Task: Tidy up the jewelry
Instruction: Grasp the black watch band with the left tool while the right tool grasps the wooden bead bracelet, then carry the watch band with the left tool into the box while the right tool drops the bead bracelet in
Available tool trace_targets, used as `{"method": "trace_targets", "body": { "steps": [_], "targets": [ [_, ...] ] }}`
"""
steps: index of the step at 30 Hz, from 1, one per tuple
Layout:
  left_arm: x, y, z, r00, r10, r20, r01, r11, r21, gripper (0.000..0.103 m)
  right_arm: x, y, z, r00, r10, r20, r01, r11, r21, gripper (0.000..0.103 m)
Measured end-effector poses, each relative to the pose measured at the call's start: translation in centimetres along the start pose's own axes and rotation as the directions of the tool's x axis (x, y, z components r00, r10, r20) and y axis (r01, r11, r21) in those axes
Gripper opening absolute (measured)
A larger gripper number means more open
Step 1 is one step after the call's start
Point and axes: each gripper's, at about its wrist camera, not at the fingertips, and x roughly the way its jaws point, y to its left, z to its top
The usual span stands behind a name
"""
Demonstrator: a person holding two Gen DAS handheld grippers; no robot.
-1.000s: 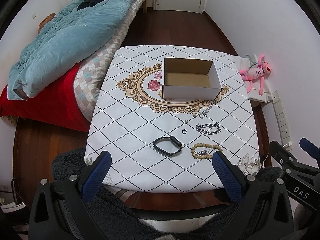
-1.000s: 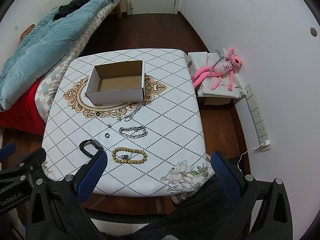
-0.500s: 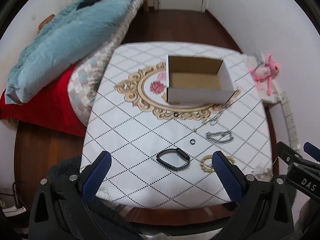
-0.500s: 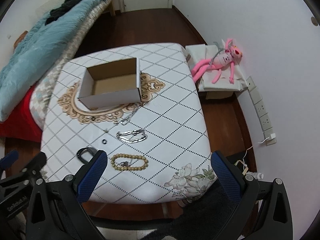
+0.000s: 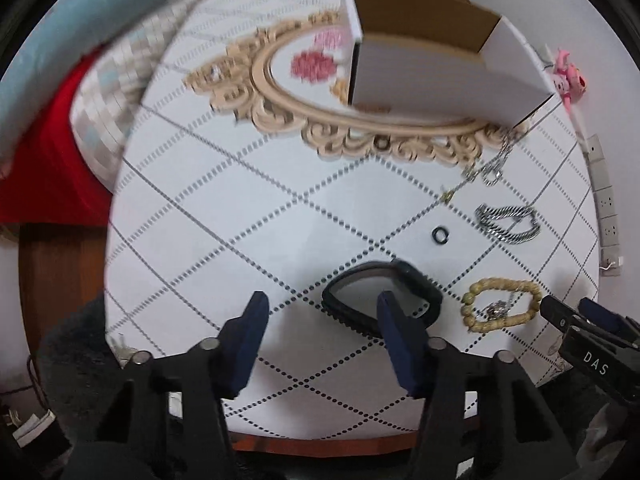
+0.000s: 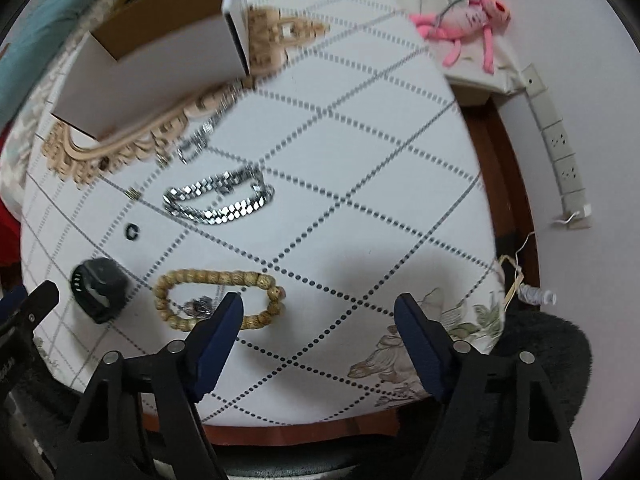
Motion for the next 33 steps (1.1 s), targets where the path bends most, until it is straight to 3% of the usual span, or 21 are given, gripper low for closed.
{"method": "trace_targets", "body": {
  "steps": [5,7,9,12,13,15,16,26,33],
  "targets": [
    [1.8,0.3,-0.2,0.999,-0.024,-0.033,0.023,0.999,-0.027,0.047,1.7,0.1,-0.5,0.999,0.028,-0.041,-0.028,1.000,0.010,0.059],
    [2.2,0.3,-0.2,0.999,-0.026,-0.029,0.025,0.999,-0.028,0.040,1.9,0.3,-0.6,0.999,0.021,-0.037,-0.021,1.000,0.004,0.055],
    [2.8,0.2,-0.3,0.999,-0.033,-0.036,0.032,0.999,-0.022,0.018,1.6,0.6,-0.6,1.000,0.017,-0.024,-0.017,1.000,-0.005,0.053],
    [3.2,0.1,-0.4,1.000,-0.018,-0.010,0.018,1.000,0.008,0.011,1.5,1.0,-0.7,1.000,0.017,0.002,-0.017,1.000,-0.015,0.048],
    [3.2,-0.1,-0.5,1.000,-0.013,-0.003,0.013,1.000,0.020,0.010,1.3,1.1,-0.8,1.000,0.017,0.018,-0.016,1.000,-0.023,0.044],
    [3.3,-0.2,-0.6,1.000,-0.007,0.002,0.007,0.999,0.032,0.009,1.0,1.6,-0.9,0.999,0.013,0.040,-0.011,0.999,-0.034,0.017],
    [3.3,-0.3,-0.7,1.000,-0.008,0.004,0.007,0.999,0.036,0.009,0.9,1.8,-0.9,0.999,0.007,0.042,-0.006,0.999,-0.039,0.010],
    [0.2,-0.2,-1.6,0.998,-0.029,0.059,0.026,0.998,0.062,0.007,-2.5,2.1,-0.8,0.984,0.154,0.084,-0.154,0.988,-0.014,0.009],
    [-3.9,-1.3,0.5,0.992,-0.046,0.114,0.037,0.996,0.082,0.007,-6.1,2.4,0.6,0.962,0.242,0.126,-0.239,0.970,-0.045,0.009]
  ]
}}
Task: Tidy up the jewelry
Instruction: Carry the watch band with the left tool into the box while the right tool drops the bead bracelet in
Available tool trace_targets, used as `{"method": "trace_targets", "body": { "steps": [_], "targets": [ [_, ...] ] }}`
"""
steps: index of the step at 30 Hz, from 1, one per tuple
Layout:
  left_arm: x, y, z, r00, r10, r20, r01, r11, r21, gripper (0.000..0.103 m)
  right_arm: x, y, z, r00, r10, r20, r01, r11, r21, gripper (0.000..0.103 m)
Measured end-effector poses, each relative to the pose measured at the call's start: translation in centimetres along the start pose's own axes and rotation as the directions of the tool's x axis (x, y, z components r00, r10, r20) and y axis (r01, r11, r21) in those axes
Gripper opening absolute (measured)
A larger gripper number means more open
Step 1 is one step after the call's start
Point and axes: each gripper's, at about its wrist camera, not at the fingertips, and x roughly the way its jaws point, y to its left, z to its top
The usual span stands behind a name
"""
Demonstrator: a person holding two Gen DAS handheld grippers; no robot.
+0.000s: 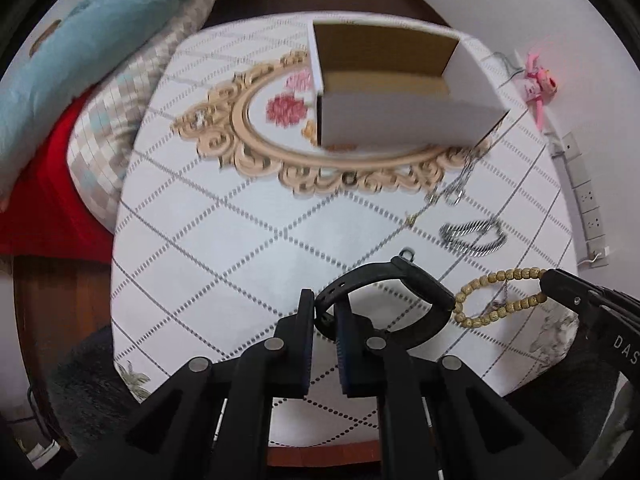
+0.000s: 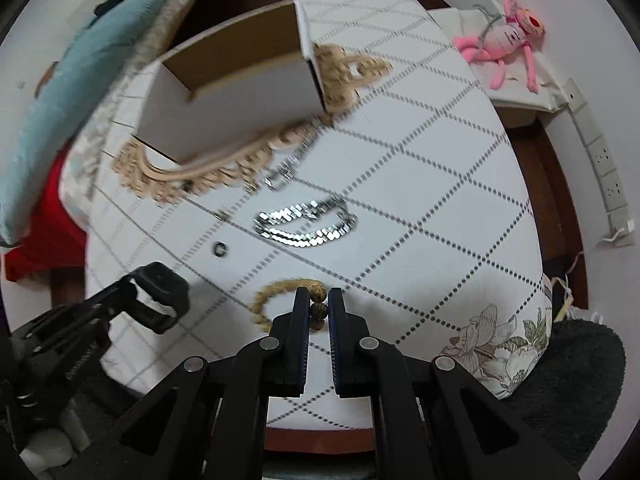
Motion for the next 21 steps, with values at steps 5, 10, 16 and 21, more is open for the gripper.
{"method": "trace_targets", "body": {
  "steps": [5,10,16,21],
  "targets": [
    [-1.5,-0.2,5.0,0.998,-0.023,0.060,0.022,1.000,0.010,0.007,-3.5,1.6,2.1,0.997,0.055,0.057,-0.054,0.998,-0.028,0.009],
    [-3.0,-0.9,9.0,0.994,-0.046,0.104,0.043,0.999,0.031,0.007,-7.5,2.9,6.1,0.985,0.114,0.132,-0.105,0.992,-0.075,0.009],
    [-2.9,-1.8,14.2,0.992,-0.041,0.120,0.035,0.998,0.055,0.007,-9.1,4.8,12.0,0.975,0.131,0.182,-0.106,0.985,-0.137,0.009],
    [-1.3,-1.5,17.2,0.995,-0.024,0.098,0.020,0.999,0.048,0.007,-6.9,5.5,16.5,0.981,0.126,0.145,-0.105,0.984,-0.145,0.009]
  ]
}}
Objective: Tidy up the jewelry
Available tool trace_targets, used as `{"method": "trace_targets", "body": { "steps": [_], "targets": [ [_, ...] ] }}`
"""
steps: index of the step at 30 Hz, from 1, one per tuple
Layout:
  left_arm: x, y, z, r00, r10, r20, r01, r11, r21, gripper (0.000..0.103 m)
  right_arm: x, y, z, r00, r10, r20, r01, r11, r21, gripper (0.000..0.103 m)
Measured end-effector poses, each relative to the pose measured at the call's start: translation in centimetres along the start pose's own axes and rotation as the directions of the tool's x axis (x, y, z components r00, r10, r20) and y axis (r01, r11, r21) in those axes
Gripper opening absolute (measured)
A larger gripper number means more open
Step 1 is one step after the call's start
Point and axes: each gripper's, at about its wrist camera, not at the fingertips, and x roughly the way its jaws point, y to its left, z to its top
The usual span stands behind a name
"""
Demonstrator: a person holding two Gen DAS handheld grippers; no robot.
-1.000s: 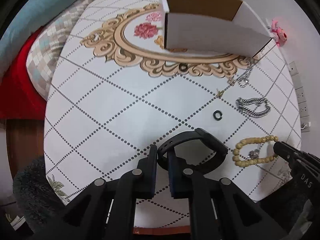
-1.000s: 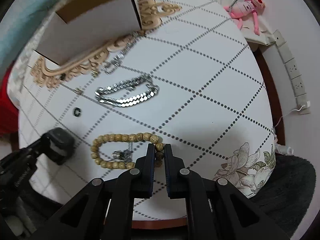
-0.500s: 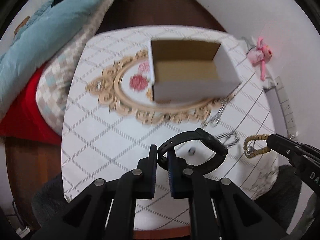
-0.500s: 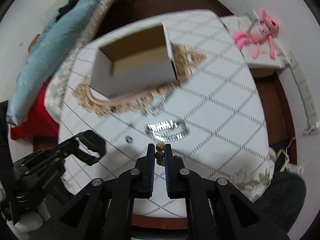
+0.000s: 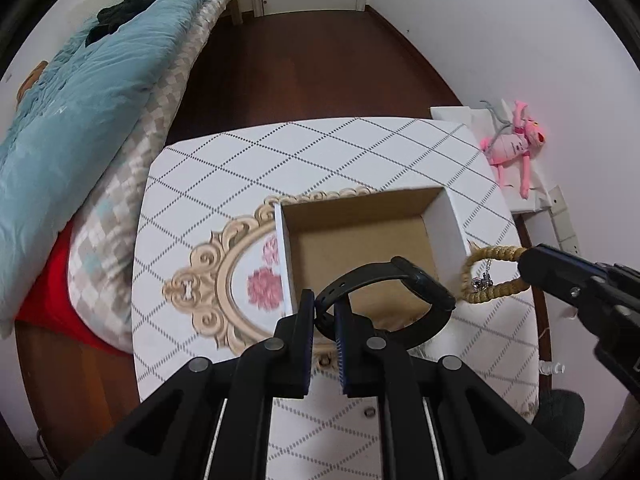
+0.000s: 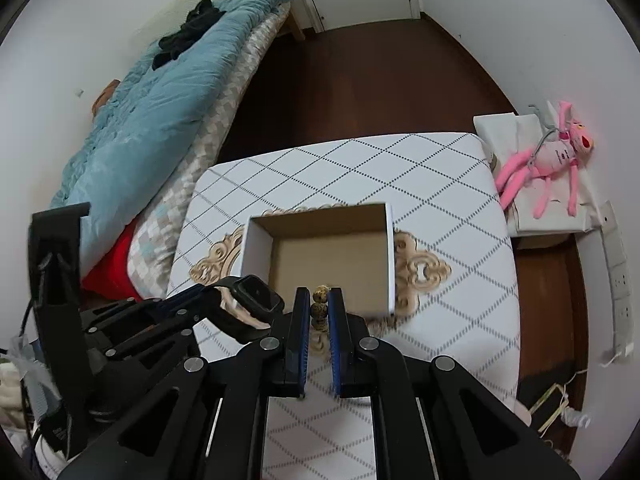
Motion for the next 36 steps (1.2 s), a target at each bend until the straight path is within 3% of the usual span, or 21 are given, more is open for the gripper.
{"method": "trace_targets", "body": {
  "steps": [7,10,11,13,14,15,17,19,20,21,23,27,36],
  "targets": [
    [3.5,0.8,3.0,0.996,-0.036,-0.088,0.031,0.998,-0.050,0.018,4.6,-1.6,2.9,0.998,0.014,-0.062,-0.012,1.000,0.027,0.010],
    [4.3,1.3,3.9,0.993,-0.034,-0.113,0.025,0.997,-0.076,0.041,7.1,-2.1,3.5,0.990,0.041,-0.136,-0.037,0.999,0.037,0.010],
    [4.3,1.5,4.1,0.994,-0.023,-0.108,0.014,0.996,-0.086,0.058,8.0,-2.5,3.5,0.986,0.032,-0.161,-0.026,0.999,0.041,0.010],
    [3.8,1.9,4.1,0.996,-0.023,-0.084,0.015,0.995,-0.096,0.064,8.7,-3.0,3.3,0.984,-0.011,-0.176,0.018,0.999,0.043,0.015],
    [3.6,2.1,4.1,0.997,-0.020,-0.072,0.013,0.995,-0.098,0.069,8.9,-3.3,3.0,0.985,-0.021,-0.169,0.029,0.999,0.044,0.028],
    [3.5,2.2,4.0,0.998,-0.004,-0.067,-0.002,0.996,-0.094,0.080,9.0,-3.6,2.8,0.985,-0.038,-0.166,0.045,0.998,0.041,0.048],
    [3.3,2.3,3.5,0.998,0.043,-0.038,-0.046,0.996,-0.080,0.093,9.0,-3.9,2.4,0.985,-0.072,-0.154,0.077,0.997,0.027,0.071],
    [3.2,2.4,3.0,0.997,0.079,-0.006,-0.079,0.994,-0.072,0.095,8.9,-4.0,1.8,0.981,-0.136,-0.136,0.137,0.991,-0.002,0.072],
    [3.2,2.5,2.6,0.996,0.087,0.007,-0.086,0.994,-0.074,0.100,8.9,-3.9,1.3,0.975,-0.182,-0.125,0.180,0.983,-0.024,0.079],
    [3.3,2.5,2.0,0.996,0.091,0.016,-0.089,0.993,-0.076,0.103,9.0,-3.9,0.9,0.968,-0.221,-0.115,0.218,0.975,-0.041,0.093],
    [3.6,2.5,1.1,0.994,0.107,0.026,-0.105,0.992,-0.072,0.103,9.2,-3.9,0.1,0.958,-0.270,-0.099,0.265,0.962,-0.063,0.102],
    [4.3,2.2,-0.1,0.994,0.108,0.015,-0.107,0.992,-0.069,0.103,9.6,-3.8,-1.3,0.944,-0.325,-0.059,0.319,0.943,-0.094,0.103],
    [2.8,1.7,-2.0,0.993,0.109,0.042,-0.104,0.990,-0.096,0.103,8.4,-3.9,-2.4,0.939,-0.343,-0.020,0.340,0.937,-0.078,0.103]
  ]
}}
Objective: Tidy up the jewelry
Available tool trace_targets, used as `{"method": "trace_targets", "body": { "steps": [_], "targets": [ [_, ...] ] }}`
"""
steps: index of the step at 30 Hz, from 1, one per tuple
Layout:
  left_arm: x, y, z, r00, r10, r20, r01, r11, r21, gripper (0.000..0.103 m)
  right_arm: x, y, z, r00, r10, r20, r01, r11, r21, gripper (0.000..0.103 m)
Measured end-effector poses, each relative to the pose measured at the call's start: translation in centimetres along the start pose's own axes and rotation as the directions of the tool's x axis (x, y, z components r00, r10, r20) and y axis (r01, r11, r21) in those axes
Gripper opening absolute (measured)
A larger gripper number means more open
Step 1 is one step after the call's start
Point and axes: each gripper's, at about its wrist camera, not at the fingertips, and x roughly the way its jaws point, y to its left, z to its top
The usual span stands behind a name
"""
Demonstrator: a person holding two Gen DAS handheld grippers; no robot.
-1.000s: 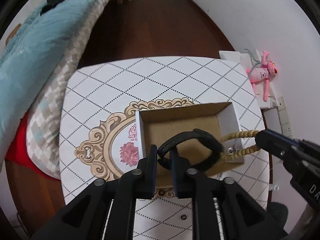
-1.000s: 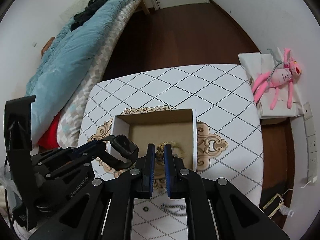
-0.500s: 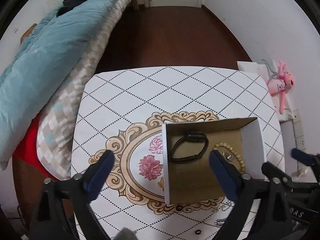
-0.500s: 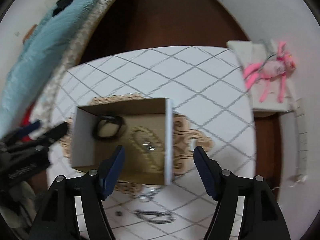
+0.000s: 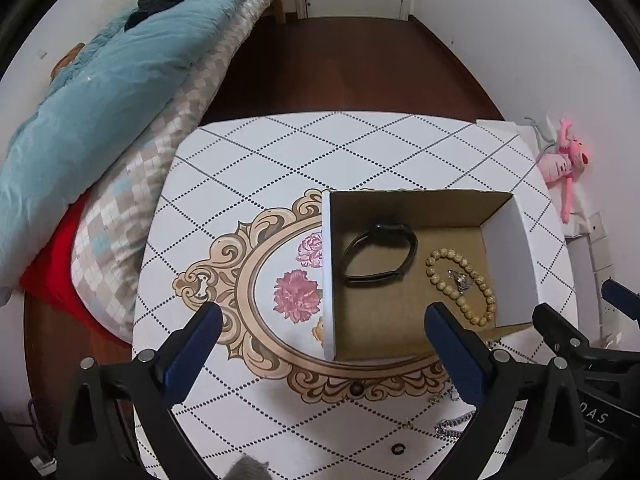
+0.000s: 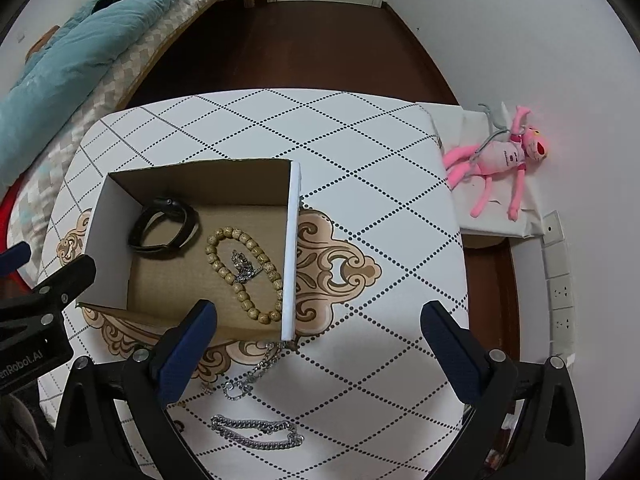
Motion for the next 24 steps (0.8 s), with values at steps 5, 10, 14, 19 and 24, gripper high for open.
{"method": "trace_targets", "body": {
  "steps": [5,10,14,19,24],
  "targets": [
    [-2.5,-0.1,-0.8,0.999,-0.012,0.038,0.012,1.000,-0.008,0.103,-2.8,-0.2,-0.8,0.997,-0.018,0.069,0.017,1.000,0.018,0.103],
    [-5.7,-0.1,-1.5,0.995,-0.016,0.103,0.017,1.000,-0.008,0.103,-6.2,-0.5,-1.9,0.990,-0.031,0.141,0.027,0.999,0.029,0.103],
    [-8.4,0.1,-2.1,0.989,-0.035,0.145,0.037,0.999,-0.010,0.103,-9.4,-0.7,-2.9,0.979,-0.034,0.201,0.026,0.999,0.039,0.103],
    [-11.7,0.2,-3.2,0.980,-0.055,0.193,0.057,0.998,-0.006,0.103,-13.2,-1.1,-4.1,0.965,-0.027,0.262,0.013,0.999,0.053,0.103],
    [-14.2,0.7,-4.5,0.973,-0.071,0.218,0.077,0.997,-0.019,0.103,-16.8,-1.3,-5.5,0.948,-0.014,0.317,-0.009,0.998,0.070,0.103]
  ]
}}
